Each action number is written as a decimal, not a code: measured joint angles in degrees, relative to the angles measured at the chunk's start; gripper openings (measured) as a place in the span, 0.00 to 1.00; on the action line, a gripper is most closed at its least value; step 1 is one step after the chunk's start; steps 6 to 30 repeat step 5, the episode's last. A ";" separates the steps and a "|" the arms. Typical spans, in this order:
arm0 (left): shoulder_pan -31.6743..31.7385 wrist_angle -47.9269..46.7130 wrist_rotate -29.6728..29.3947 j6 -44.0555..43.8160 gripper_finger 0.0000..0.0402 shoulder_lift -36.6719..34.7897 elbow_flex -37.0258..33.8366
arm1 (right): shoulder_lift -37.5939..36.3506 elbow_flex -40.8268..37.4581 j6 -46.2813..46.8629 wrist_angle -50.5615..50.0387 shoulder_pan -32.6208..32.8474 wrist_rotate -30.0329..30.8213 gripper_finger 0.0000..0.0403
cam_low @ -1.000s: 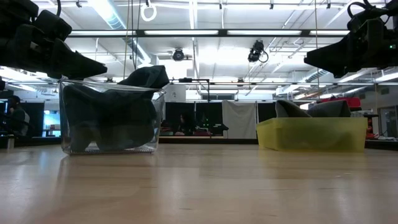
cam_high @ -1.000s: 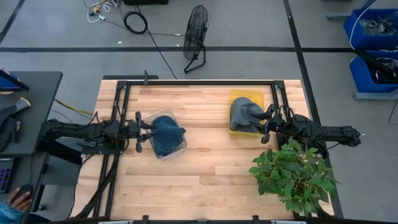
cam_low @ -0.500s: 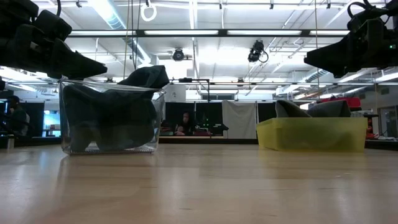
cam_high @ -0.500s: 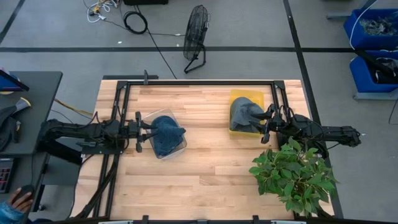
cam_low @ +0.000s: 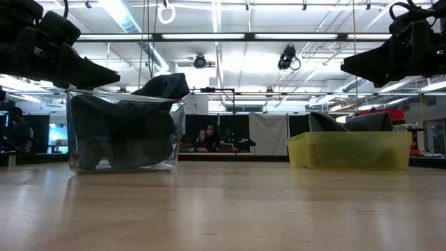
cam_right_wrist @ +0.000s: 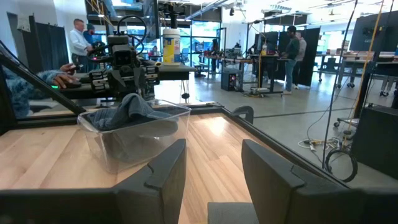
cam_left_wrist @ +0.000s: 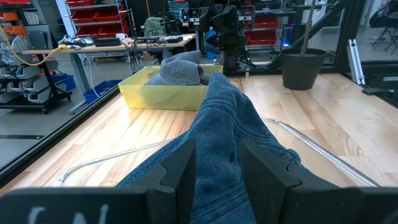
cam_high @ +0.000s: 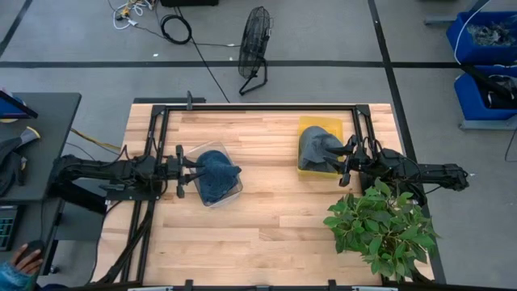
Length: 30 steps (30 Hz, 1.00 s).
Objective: Pick & Place hat
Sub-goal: Return to Home Position
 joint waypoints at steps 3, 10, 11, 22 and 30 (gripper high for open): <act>0.02 -0.02 0.02 0.00 0.31 -0.01 0.00 | 0.00 0.00 0.00 0.00 0.00 0.00 0.40; 0.01 0.00 0.01 0.00 0.31 0.00 0.01 | 0.00 0.00 0.00 0.00 0.00 0.00 0.40; 0.01 0.00 0.01 0.00 0.31 0.00 0.01 | 0.00 0.00 0.00 0.00 0.00 0.00 0.40; 0.01 0.00 0.01 0.00 0.31 0.00 0.01 | 0.00 0.00 0.00 0.00 0.00 0.00 0.40; 0.01 0.00 0.01 0.00 0.31 0.00 0.01 | 0.00 0.00 0.00 0.00 0.00 0.00 0.40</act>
